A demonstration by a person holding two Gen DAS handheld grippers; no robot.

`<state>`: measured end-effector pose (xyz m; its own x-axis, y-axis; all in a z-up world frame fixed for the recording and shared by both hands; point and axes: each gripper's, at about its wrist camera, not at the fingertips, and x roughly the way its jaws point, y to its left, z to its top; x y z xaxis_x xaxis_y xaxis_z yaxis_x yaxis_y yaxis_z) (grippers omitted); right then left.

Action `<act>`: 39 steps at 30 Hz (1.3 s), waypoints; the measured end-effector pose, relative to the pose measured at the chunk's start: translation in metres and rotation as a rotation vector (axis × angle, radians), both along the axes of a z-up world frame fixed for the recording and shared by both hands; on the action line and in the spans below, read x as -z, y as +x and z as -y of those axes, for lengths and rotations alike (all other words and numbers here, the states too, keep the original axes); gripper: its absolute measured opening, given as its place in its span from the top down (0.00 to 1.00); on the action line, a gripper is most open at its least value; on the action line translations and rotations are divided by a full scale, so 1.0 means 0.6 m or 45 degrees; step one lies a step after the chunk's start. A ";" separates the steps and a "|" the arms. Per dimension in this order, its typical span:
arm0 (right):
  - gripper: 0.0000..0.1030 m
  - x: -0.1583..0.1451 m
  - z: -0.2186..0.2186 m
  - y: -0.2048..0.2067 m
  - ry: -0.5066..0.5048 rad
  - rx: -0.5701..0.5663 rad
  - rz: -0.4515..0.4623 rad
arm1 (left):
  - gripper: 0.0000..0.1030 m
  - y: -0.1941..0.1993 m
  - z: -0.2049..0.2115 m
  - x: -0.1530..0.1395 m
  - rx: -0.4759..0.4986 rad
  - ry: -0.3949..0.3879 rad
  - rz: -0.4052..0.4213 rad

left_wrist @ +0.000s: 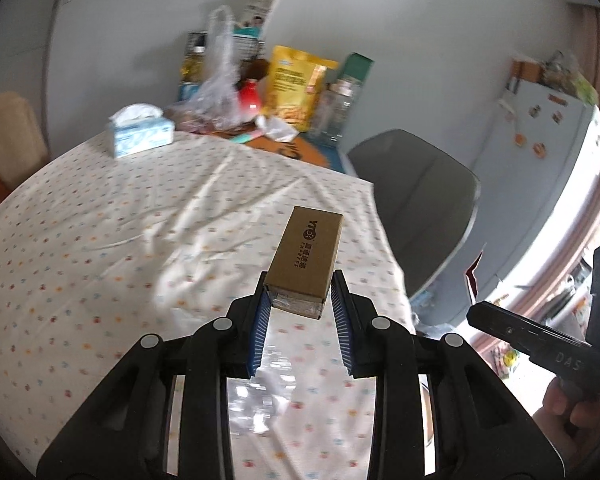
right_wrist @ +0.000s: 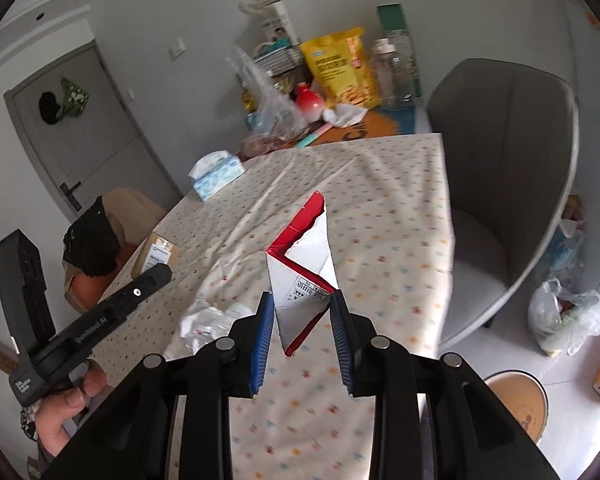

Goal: Collect trash
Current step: 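Carry both held items to the trash bin and open both tools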

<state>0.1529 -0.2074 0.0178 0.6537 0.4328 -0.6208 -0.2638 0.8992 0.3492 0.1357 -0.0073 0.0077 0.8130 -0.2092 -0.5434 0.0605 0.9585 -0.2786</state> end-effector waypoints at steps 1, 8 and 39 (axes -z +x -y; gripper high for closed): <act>0.72 0.001 0.017 -0.007 -0.002 0.025 0.002 | 0.71 -0.001 0.008 0.000 0.014 -0.001 -0.001; 0.72 0.027 0.125 -0.041 -0.002 0.184 -0.025 | 0.71 0.005 0.106 0.009 0.142 0.027 -0.022; 0.42 0.263 0.423 -0.111 0.120 0.646 -0.289 | 0.71 0.044 0.440 0.106 0.599 0.274 -0.241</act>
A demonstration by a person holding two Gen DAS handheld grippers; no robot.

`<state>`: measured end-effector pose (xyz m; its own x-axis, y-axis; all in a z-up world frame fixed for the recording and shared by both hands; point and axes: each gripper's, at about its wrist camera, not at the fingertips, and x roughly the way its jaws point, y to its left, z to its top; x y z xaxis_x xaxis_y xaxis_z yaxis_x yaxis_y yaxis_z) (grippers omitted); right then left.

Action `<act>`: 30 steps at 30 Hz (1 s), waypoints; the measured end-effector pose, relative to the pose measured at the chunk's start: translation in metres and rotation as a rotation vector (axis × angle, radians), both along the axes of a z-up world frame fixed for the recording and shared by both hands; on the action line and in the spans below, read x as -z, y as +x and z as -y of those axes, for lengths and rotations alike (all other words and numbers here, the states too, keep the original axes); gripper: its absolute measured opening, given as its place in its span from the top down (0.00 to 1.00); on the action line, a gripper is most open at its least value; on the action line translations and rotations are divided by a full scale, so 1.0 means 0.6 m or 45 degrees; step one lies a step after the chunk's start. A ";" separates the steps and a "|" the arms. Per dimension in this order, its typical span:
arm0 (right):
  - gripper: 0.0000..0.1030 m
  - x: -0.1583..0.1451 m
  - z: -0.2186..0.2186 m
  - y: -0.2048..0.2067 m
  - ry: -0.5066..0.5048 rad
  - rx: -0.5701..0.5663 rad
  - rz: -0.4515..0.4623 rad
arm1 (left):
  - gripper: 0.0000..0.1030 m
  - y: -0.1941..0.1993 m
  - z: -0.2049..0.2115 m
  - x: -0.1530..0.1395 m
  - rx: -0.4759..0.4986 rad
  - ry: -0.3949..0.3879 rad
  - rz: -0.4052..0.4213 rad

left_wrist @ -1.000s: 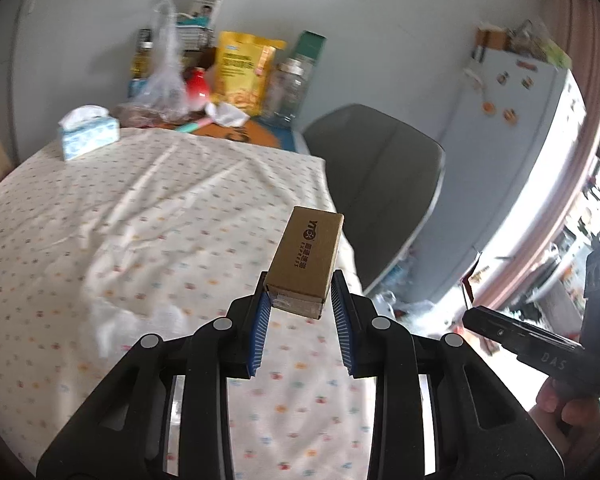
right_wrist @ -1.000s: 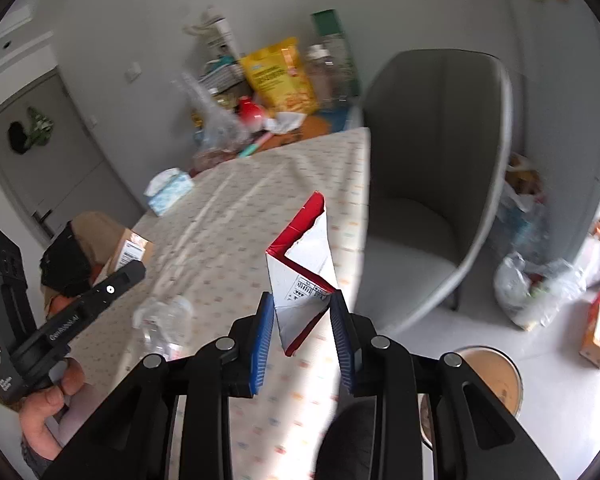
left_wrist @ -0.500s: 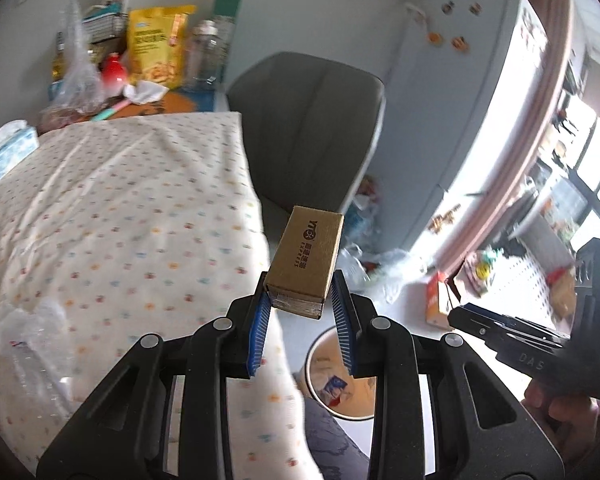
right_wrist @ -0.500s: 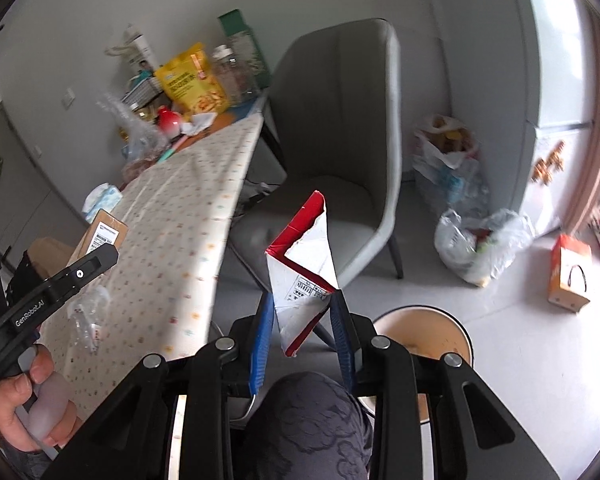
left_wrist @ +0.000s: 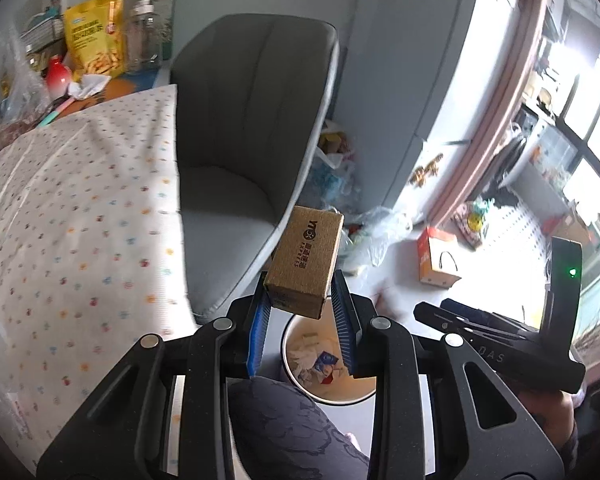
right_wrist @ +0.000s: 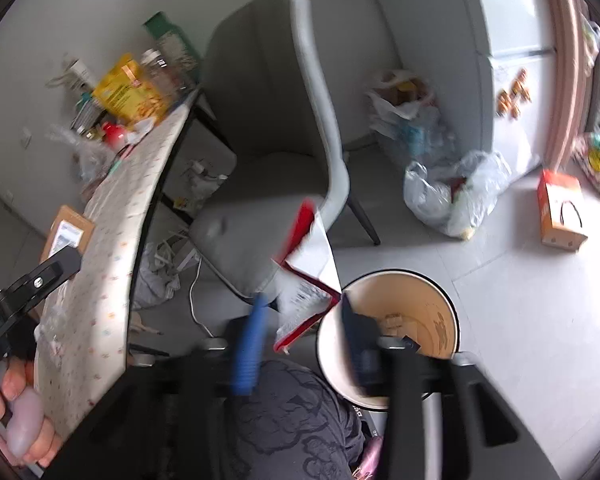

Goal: Collect trash
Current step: 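Carry both held items to the trash bin and open both tools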

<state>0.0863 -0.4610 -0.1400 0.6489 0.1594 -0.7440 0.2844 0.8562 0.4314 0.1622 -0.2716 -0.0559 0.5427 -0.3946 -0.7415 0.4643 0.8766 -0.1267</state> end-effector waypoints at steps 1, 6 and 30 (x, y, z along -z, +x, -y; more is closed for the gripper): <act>0.42 0.006 0.007 -0.004 0.000 0.015 0.007 | 0.71 0.000 0.007 0.003 0.010 0.008 -0.005; 0.42 0.028 0.044 -0.028 0.037 0.058 -0.004 | 0.71 -0.001 0.050 0.020 0.071 0.047 -0.030; 0.37 0.028 0.151 -0.133 0.090 0.239 0.052 | 0.08 -0.004 0.127 0.050 0.190 0.032 -0.107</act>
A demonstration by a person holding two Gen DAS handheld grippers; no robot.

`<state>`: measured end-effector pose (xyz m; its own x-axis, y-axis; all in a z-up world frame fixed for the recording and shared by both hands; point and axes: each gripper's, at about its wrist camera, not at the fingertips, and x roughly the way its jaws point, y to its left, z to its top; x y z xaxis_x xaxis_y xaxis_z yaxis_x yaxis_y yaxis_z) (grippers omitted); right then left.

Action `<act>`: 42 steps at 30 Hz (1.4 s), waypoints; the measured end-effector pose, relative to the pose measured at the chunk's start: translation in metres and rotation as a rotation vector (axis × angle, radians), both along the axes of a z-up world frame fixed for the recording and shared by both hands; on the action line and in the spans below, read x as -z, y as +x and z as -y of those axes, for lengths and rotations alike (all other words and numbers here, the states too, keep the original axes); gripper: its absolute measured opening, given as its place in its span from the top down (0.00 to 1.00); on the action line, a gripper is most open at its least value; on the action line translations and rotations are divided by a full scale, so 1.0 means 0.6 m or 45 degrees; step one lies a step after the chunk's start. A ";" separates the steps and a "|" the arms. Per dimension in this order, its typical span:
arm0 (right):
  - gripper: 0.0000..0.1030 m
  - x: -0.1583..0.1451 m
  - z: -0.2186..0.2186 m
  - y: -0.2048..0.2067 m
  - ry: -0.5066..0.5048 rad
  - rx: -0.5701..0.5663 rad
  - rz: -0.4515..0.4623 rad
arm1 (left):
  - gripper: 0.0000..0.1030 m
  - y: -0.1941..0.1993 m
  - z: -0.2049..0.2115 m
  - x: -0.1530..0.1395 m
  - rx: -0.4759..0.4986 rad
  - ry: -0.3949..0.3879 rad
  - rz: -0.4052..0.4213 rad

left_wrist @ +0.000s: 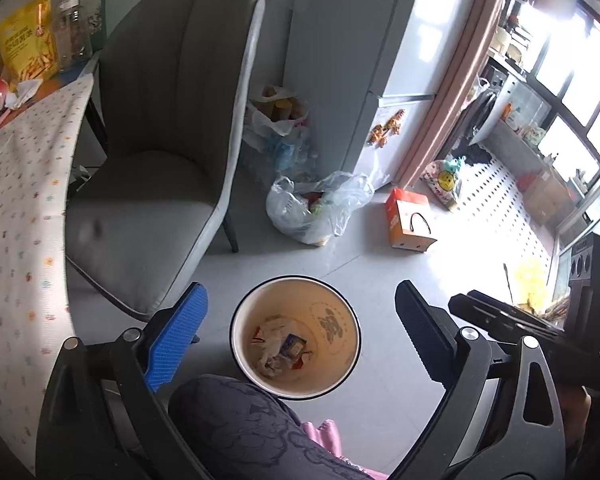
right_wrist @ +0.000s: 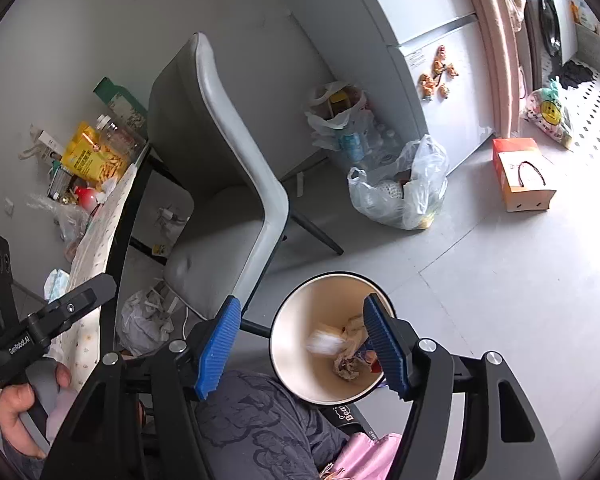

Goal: Collect trash
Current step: 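Carry both held items to the trash bin and open both tools, then bring both tools back over the remaining trash on the table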

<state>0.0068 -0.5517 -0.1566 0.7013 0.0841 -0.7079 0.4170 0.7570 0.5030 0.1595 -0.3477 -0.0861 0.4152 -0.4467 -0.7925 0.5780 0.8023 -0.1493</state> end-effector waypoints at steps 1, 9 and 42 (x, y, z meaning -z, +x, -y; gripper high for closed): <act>0.36 -0.002 -0.005 0.003 -0.001 -0.010 0.003 | 0.08 -0.001 -0.007 -0.004 -0.009 -0.007 0.004; 0.12 -0.027 -0.041 0.016 -0.037 -0.056 0.035 | 0.06 -0.001 -0.063 -0.036 -0.091 -0.052 0.039; 0.07 -0.177 -0.338 0.163 -0.240 -0.416 0.137 | 0.06 -0.011 -0.479 -0.108 -0.588 -0.306 0.176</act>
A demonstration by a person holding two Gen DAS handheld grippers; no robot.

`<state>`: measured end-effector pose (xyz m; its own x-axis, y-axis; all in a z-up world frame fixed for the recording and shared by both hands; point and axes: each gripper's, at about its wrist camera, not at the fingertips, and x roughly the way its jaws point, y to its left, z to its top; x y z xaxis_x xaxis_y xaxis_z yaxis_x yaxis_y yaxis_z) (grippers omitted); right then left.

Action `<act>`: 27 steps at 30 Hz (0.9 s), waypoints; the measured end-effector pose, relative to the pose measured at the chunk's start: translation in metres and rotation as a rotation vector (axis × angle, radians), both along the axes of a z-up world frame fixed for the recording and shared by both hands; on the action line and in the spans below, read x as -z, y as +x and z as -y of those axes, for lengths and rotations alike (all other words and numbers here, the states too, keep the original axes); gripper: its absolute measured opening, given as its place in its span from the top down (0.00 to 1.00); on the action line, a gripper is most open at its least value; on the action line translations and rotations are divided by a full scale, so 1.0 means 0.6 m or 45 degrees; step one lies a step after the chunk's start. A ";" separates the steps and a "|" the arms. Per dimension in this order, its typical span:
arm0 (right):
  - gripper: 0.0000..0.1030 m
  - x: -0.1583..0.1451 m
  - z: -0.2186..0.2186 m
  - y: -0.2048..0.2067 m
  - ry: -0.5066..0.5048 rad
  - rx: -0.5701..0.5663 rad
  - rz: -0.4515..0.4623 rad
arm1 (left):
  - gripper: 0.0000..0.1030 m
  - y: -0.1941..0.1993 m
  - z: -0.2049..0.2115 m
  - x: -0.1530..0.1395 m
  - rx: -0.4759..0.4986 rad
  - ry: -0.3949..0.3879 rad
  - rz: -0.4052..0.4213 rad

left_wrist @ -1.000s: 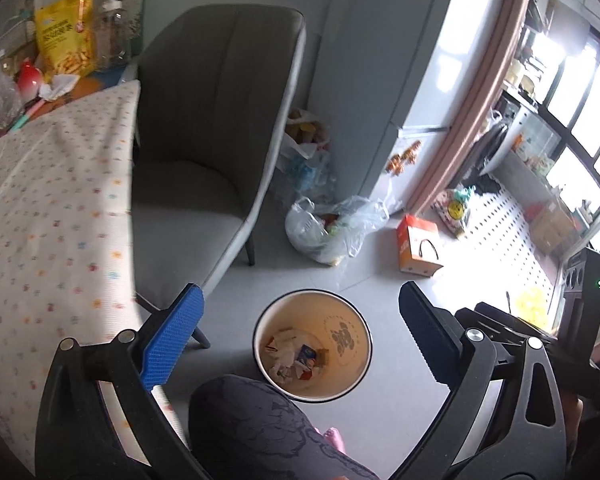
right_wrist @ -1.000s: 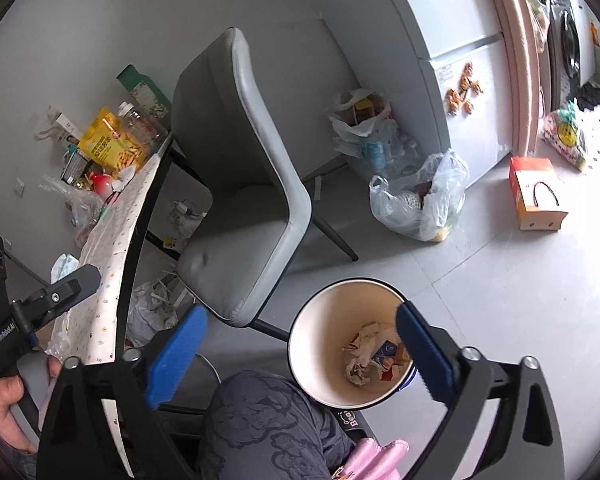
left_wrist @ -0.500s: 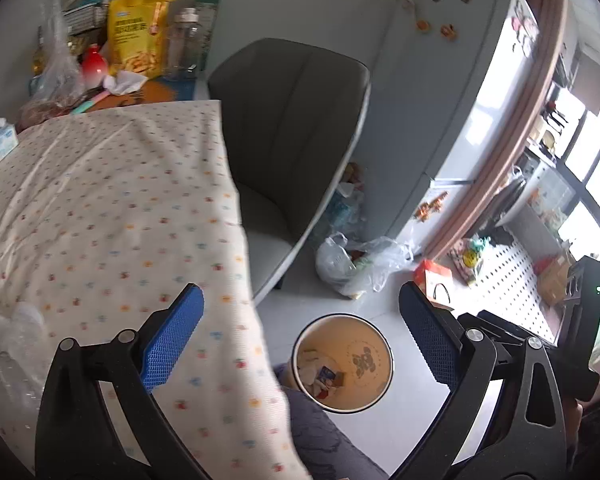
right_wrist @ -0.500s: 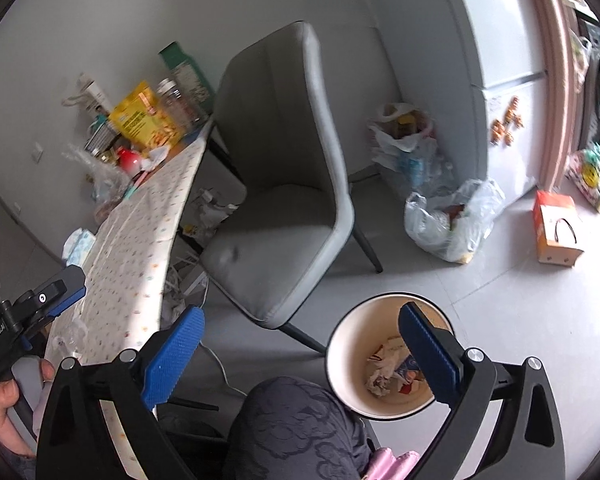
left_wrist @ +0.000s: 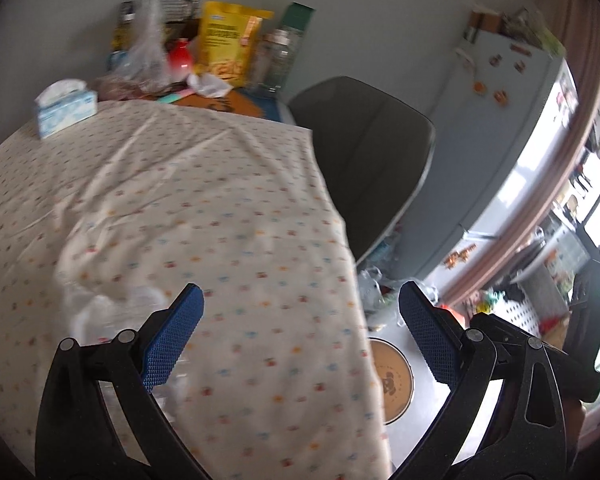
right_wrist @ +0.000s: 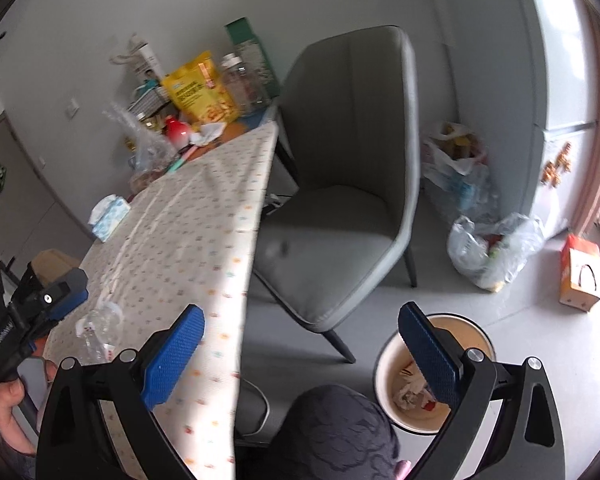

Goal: Collect trash
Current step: 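Bring both tools back over the remaining trash on the table, then grasp the white tissue with the left tool while the right tool grasps the clear plastic bottle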

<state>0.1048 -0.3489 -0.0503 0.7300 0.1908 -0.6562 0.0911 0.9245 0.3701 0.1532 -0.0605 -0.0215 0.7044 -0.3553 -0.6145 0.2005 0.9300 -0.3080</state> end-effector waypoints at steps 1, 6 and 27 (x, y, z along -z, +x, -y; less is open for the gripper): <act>0.07 -0.003 -0.016 0.006 -0.002 -0.022 0.002 | 0.06 -0.002 -0.013 0.001 -0.017 -0.007 0.000; 0.07 -0.011 -0.079 0.022 -0.029 -0.107 0.005 | 0.06 -0.005 -0.077 0.007 -0.090 -0.043 -0.002; 0.08 -0.022 -0.275 0.060 -0.104 -0.367 -0.024 | 0.07 -0.002 -0.281 0.081 -0.407 -0.200 -0.128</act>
<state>0.1410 -0.1840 -0.0369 0.6413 0.3345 -0.6905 -0.1732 0.9398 0.2945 0.1522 0.1079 -0.0699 0.7339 -0.2223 -0.6418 -0.1315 0.8805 -0.4554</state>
